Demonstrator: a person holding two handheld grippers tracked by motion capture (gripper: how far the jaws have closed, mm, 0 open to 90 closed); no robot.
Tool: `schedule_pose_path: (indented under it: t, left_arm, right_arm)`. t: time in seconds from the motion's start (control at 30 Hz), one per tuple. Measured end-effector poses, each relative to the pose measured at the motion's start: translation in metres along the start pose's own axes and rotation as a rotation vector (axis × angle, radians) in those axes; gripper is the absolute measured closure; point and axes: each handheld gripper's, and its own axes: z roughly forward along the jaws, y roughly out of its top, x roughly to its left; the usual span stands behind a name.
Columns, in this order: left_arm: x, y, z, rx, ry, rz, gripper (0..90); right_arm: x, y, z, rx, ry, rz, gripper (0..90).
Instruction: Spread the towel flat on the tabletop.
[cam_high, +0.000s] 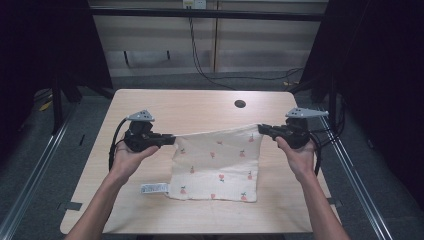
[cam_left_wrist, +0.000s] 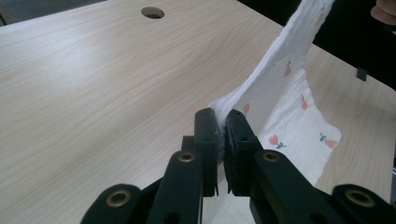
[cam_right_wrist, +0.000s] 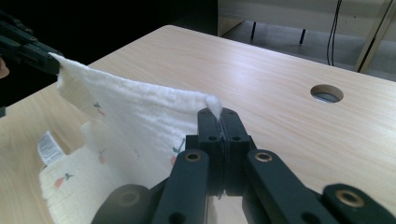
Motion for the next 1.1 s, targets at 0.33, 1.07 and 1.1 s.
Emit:
schedule_pose_path:
  t: [0.33, 1.07, 1.1]
  left_arm:
    - [0.022, 0.000, 0.015, 0.019, 0.046, -0.022, 84.9]
    - [0.046, -0.019, 0.037, -0.020, 0.047, -0.120, 70.9]
    - [0.045, -0.023, 0.036, -0.017, 0.046, -0.120, 70.9]
  right_arm:
    - [-0.018, 0.004, 0.032, 0.036, -0.043, 0.005, 89.5]
    - [-0.048, -0.010, 0.059, 0.131, -0.168, 0.083, 53.4]
    - [-0.045, -0.012, 0.056, 0.132, -0.157, 0.075, 53.3]
